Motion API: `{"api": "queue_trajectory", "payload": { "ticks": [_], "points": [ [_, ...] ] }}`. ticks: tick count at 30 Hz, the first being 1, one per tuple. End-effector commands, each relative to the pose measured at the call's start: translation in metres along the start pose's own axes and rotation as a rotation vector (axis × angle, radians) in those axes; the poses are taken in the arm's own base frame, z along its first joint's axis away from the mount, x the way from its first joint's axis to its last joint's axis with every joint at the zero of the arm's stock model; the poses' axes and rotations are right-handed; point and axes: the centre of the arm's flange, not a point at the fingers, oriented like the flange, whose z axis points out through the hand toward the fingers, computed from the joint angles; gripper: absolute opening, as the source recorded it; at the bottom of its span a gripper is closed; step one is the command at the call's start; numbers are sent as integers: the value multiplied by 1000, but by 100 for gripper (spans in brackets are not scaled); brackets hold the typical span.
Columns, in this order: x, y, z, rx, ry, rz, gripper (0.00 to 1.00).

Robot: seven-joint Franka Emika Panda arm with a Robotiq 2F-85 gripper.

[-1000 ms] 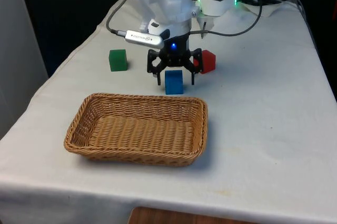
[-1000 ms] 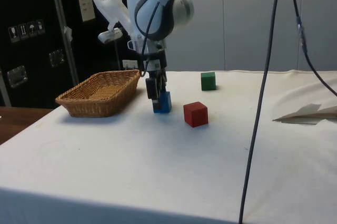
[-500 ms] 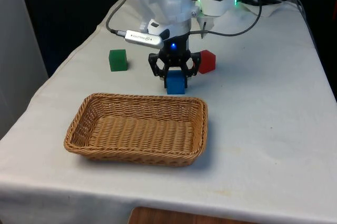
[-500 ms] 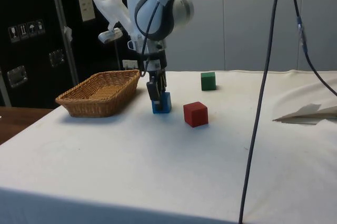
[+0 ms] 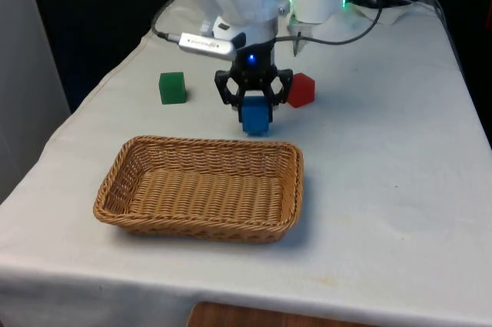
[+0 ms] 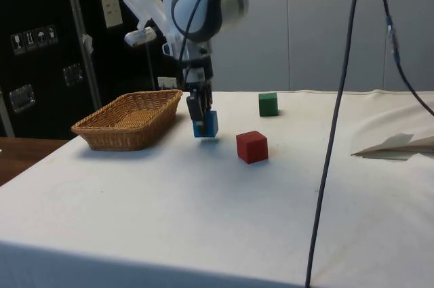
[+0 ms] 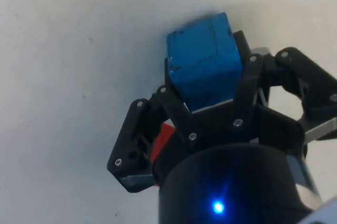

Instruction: Pick up the blue cube and place it into the basket.

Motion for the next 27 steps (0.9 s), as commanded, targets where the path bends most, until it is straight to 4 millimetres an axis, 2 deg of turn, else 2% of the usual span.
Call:
{"api": "queue_trajectory", "payload": {
  "ticks": [1,14,15,22,27],
  "points": [
    [-1,2,-10,0,-2,2,0],
    [-4,7,-60,12,8,18,0],
    [-3,7,-57,17,10,15,0],
    [-8,8,-87,22,14,20,0],
    [-9,8,-97,27,16,21,0]
  ]
}}
